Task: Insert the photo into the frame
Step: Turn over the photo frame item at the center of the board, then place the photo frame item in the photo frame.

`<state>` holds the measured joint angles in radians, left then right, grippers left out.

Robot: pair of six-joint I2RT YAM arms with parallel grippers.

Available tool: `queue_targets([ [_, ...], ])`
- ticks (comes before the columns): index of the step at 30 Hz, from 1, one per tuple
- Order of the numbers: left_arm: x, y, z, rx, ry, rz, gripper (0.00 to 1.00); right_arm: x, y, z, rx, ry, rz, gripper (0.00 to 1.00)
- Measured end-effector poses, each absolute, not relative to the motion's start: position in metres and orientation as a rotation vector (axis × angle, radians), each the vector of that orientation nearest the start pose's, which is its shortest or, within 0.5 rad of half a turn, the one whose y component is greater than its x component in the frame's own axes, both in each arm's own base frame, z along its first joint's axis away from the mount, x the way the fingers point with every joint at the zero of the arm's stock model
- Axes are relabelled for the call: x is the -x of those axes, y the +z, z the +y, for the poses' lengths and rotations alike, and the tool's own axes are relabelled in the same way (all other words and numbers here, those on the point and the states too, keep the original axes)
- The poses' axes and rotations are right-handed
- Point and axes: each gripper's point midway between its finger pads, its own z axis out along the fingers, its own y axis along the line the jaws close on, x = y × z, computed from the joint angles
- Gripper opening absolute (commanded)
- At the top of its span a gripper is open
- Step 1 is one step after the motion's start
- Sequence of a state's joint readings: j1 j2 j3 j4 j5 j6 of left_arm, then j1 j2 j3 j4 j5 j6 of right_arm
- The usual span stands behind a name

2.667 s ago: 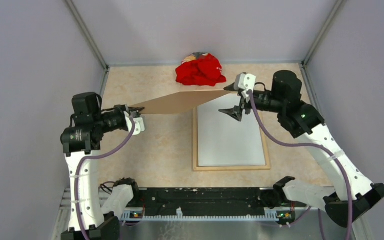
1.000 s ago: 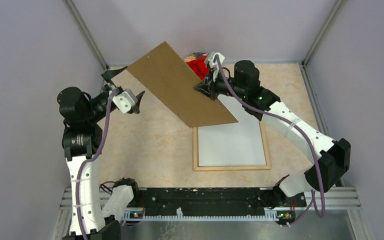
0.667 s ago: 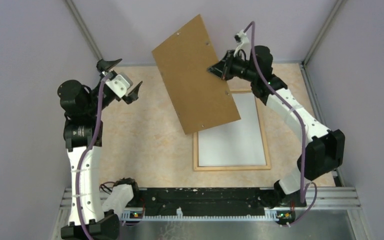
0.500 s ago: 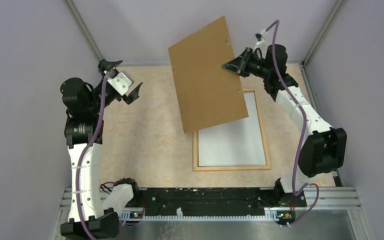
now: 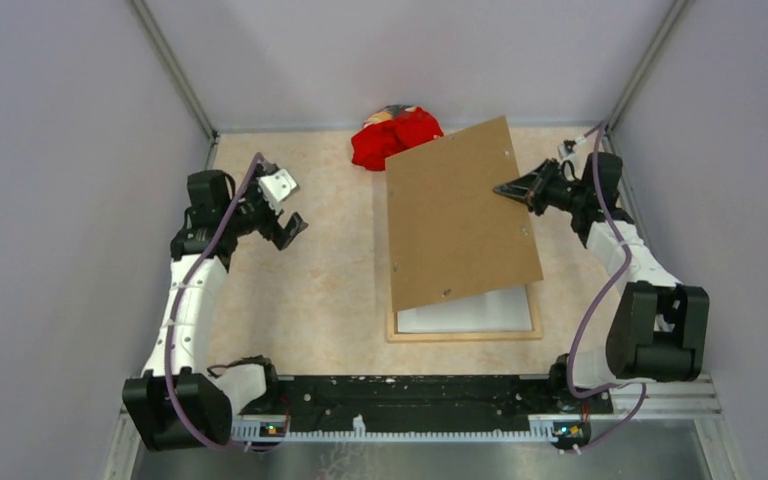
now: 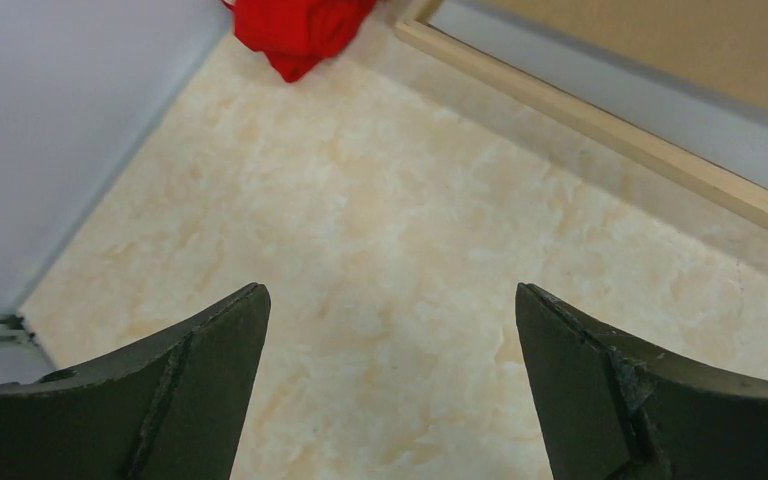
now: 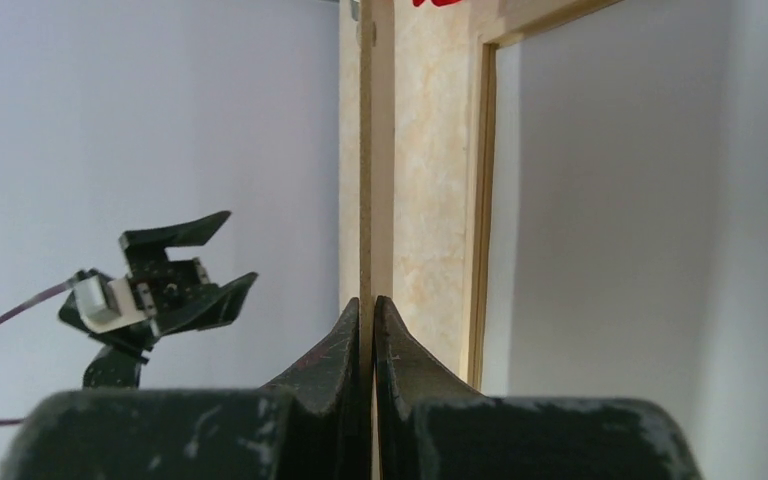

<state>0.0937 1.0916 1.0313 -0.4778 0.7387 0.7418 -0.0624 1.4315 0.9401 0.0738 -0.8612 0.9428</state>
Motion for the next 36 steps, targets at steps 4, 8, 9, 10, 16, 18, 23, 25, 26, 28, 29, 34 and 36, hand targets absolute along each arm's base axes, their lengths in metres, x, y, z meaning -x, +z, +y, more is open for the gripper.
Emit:
queue_targets([
  [4, -0.326, 0.225, -0.077, -1.051, -0.286, 1.732, 0.99, -0.364, 0.228, 0.121, -0.398, 1.395, 2.055, 0.0],
  [8, -0.323, 0.211, -0.09, -1.089, -0.323, 1.741, 0.99, -0.356, 0.218, 0.119, -0.346, 1.354, 2.092, 0.0],
  [9, -0.322, 0.207, -0.095, -1.102, -0.336, 1.745, 0.99, -0.354, 0.215, 0.119, -0.34, 1.352, 2.101, 0.0],
  [10, -0.322, 0.204, -0.098, -1.113, -0.349, 1.748, 0.99, -0.353, 0.212, 0.119, -0.337, 1.35, 2.109, 0.0],
  [16, -0.322, 0.187, -0.114, -1.159, -0.41, 1.773, 0.99, -0.348, 0.194, 0.119, -0.354, 1.351, 2.146, 0.0],
  [18, -0.323, 0.185, -0.114, -1.164, -0.411, 1.775, 0.99, -0.349, 0.19, 0.119, -0.36, 1.347, 2.153, 0.0],
  [23, -0.324, 0.183, -0.114, -1.177, -0.403, 1.769, 0.99, -0.35, 0.179, 0.118, -0.373, 1.334, 2.158, 0.0],
  [25, -0.324, 0.182, -0.114, -1.183, -0.4, 1.766, 0.99, -0.349, 0.174, 0.117, -0.385, 1.329, 2.164, 0.0],
  [26, -0.324, 0.181, -0.114, -1.186, -0.4, 1.766, 0.99, -0.349, 0.172, 0.117, -0.388, 1.325, 2.165, 0.0],
  [28, -0.323, 0.18, -0.114, -1.188, -0.4, 1.767, 0.99, -0.349, 0.17, 0.116, -0.391, 1.319, 2.162, 0.0],
  [29, -0.323, 0.18, -0.114, -1.189, -0.399, 1.767, 0.99, -0.349, 0.169, 0.116, -0.392, 1.318, 2.16, 0.0],
  [34, -0.323, 0.18, -0.114, -1.191, -0.397, 1.767, 0.99, -0.349, 0.16, 0.113, -0.417, 1.307, 2.149, 0.0],
  [36, -0.323, 0.18, -0.115, -1.193, -0.398, 1.766, 0.99, -0.347, 0.156, 0.112, -0.433, 1.309, 2.148, 0.0],
])
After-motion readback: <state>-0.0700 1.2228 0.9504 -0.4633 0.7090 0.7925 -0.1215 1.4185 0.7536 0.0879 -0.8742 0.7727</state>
